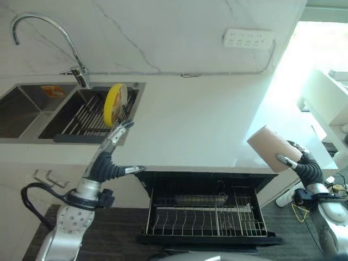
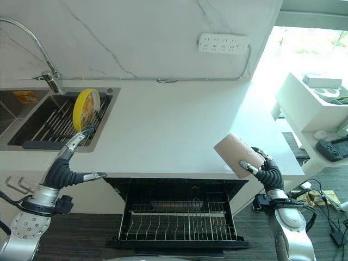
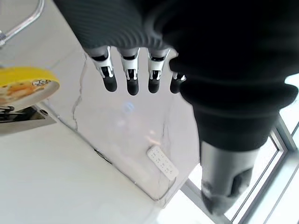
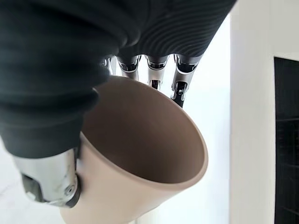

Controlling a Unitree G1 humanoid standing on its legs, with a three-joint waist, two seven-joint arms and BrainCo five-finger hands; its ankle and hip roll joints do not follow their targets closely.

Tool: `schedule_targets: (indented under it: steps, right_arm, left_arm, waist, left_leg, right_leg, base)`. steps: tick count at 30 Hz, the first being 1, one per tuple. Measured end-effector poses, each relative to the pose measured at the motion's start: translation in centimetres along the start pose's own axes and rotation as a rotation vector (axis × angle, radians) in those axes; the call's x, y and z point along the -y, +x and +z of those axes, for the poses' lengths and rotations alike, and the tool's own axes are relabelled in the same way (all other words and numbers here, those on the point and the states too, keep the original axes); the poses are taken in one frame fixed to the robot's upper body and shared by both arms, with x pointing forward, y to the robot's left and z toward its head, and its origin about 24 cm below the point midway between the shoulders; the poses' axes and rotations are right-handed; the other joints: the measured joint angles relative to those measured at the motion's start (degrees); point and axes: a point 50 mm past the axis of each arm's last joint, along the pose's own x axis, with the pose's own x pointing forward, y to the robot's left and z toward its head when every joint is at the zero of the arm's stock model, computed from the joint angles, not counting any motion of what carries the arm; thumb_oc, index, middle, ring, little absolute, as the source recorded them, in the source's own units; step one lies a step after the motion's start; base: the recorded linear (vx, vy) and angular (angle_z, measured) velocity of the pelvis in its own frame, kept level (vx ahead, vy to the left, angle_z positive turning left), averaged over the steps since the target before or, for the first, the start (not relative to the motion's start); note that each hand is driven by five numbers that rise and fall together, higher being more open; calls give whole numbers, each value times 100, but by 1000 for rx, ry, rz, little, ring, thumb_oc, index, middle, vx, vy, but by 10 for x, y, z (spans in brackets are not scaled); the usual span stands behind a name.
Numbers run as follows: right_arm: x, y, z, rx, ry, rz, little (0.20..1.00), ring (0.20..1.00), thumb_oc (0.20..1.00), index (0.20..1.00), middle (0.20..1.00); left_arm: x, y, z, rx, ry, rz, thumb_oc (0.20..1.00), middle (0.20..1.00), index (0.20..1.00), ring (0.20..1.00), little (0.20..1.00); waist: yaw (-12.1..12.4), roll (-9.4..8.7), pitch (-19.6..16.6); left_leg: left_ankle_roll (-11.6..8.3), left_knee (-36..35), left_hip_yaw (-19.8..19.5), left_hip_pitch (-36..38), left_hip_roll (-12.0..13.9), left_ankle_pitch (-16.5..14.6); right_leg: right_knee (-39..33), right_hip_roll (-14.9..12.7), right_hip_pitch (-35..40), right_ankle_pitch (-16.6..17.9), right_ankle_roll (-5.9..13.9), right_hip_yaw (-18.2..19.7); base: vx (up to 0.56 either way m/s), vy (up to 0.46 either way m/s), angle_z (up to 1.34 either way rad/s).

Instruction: Place the dishes in the dishwasher.

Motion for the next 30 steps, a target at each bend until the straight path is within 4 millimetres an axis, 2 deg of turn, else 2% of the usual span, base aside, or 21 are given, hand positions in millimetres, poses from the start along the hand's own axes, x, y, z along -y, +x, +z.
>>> schedule_targets:
  steps: [6,11,13,15,16,17,18,19,20,21,22,23,24,25,26,27,28,29,30]
  right_arm:
    - [-15,2,-3,6,10,68,200,200,200,200,200]
    - [-11,2,-1,29,7,51,200,200,200,200,200]
    - [-6,0,1,47,3,30,200,200,200,200,200]
    - [2,-5,1,56,5,-5,200,200,200,200,200]
    - [1,-5,0,63,14,-6,200,200,200,200,200]
    - [-2,-6,-1,69,30,-2,200,200,200,200,200]
    - [-9,-4,-1,84,58,25,200,200,200,200,200]
    - [-12,-2,2,109,78,44,200,200,200,200,200]
    - [-14,2,6,133,92,58,200,200,200,200,200]
    - [-21,10,13,165,87,93,200,200,200,200,200]
    - [-33,21,24,210,90,147,200,200,200,200,200]
    - [-41,29,34,254,93,174,200,200,200,200,200]
    - [-51,36,45,303,94,215,200,200,200,200,200]
    - [-57,42,55,338,87,245,200,200,200,200,200]
    - [-52,42,59,348,62,241,200,200,200,200,200]
    - [-40,36,54,312,18,220,200,200,200,200,200]
    - [-20,26,45,254,-33,171,200,200,200,200,200]
    - [-15,22,42,238,-37,153,200,200,200,200,200]
    - [-17,21,39,219,-33,163,200,200,200,200,200]
  left_arm:
    - [9,-1,2,92,-35,-6,1000,1000,1000,1000,1000]
    - [7,6,11,203,-33,18,1000,1000,1000,1000,1000]
    - [7,6,13,225,-37,-8,1000,1000,1000,1000,1000]
    - [6,4,13,223,-53,-35,1000,1000,1000,1000,1000]
    - [6,2,12,217,-46,-48,1000,1000,1000,1000,1000]
    - [6,2,12,220,-43,-47,1000,1000,1000,1000,1000]
    - [5,3,11,226,-36,-39,1000,1000,1000,1000,1000]
    - [5,5,7,220,-25,-56,1000,1000,1000,1000,1000]
    - [6,8,3,211,-18,-52,1000,1000,1000,1000,1000]
    - [10,10,-2,197,-7,-55,1000,1000,1000,1000,1000]
    - [13,16,-5,200,-15,-53,1000,1000,1000,1000,1000]
    - [16,22,-6,210,-12,-56,1000,1000,1000,1000,1000]
    - [20,24,-5,222,4,-72,1000,1000,1000,1000,1000]
    - [20,24,-4,227,12,-79,1000,1000,1000,1000,1000]
    - [24,21,-4,216,-5,-76,1000,1000,1000,1000,1000]
    - [26,15,-3,211,-9,-93,1000,1000,1000,1000,1000]
    - [32,5,-1,209,-32,-125,1000,1000,1000,1000,1000]
    - [37,-1,-1,203,-49,-144,1000,1000,1000,1000,1000]
    - [41,-10,-2,183,-60,-174,1000,1000,1000,1000,1000]
  waist:
    - [-9,-8,-15]
    - [-66,-27,-33]
    - [-160,-47,-27]
    - [-176,-64,-8]
    - [-221,-134,35]
    - [-220,-92,77]
    - [-99,-199,87]
    - [-104,-203,136]
    - [12,-123,193]
    - [217,36,270]
    - [547,10,307]
    - [656,-83,340]
    - [773,-182,323]
    - [857,-165,335]
    - [779,162,376]
    - [712,368,352]
    - [575,451,311]
    - [542,352,352]
    - [600,235,336]
  left_leg:
    - [12,2,-118,-66,-29,33]
    - [52,-1,-114,-65,-81,12]
    - [90,2,-101,-64,-160,4]
    - [123,-1,-11,-87,-196,-42]
    - [143,3,85,-72,-185,-42]
    - [203,3,107,-116,-144,-70]
    - [278,37,362,-221,-100,97]
    - [270,35,370,-348,25,153]
    - [258,51,499,-428,224,262]
    - [173,53,545,-414,511,352]
    - [32,203,588,-526,726,494]
    - [-31,370,535,-651,772,538]
    - [-209,418,503,-719,857,657]
    - [-377,428,509,-789,990,767]
    - [-449,299,487,-793,1300,960]
    - [-337,258,517,-825,1454,1211]
    - [-517,314,491,-1038,1572,1845]
    - [-490,324,161,-1089,1532,1990]
    - [-620,461,-378,-1037,1313,1694]
  right_leg:
    - [1,-6,3,-5,-7,-125]
    - [110,-62,-65,-12,-11,-108]
    - [154,-144,-138,-9,5,-95]
    - [411,-245,-334,-85,114,-94]
    - [574,-300,-485,-111,192,-63]
    - [786,-324,-684,-162,296,-165]
    - [923,-469,-946,63,289,-516]
    - [1059,-448,-1124,109,346,-653]
    - [1703,-518,-1274,-32,352,-894]
    - [2910,-644,-1378,-259,382,-1071]
    - [3364,-754,-1228,-414,519,-962]
    - [2850,-731,-888,-515,574,-852]
    - [1601,-436,-289,-752,434,-783]
    - [725,-181,21,-834,187,-762]
    - [349,213,172,-565,5,-769]
    - [299,492,209,-520,-133,-836]
    - [414,626,150,-605,-321,-1013]
    - [502,555,44,-651,-418,-999]
    - [590,422,-75,-646,-495,-864]
  base:
    - [9,46,11]
    - [-8,216,-2]
    - [-57,137,-5]
    - [-188,-72,-25]
    - [-396,-159,-39]
    - [-389,-116,-60]
    - [-486,-153,-39]
    - [-420,-155,-41]
    - [-504,-304,-28]
    - [-361,-395,-54]
    - [-297,-511,-44]
    - [-156,-441,-38]
    - [-99,-335,-31]
    - [-103,-266,-29]
    - [-116,-224,-10]
    - [-193,-175,45]
    - [-180,-59,40]
    - [-156,41,4]
    - [-65,85,-65]
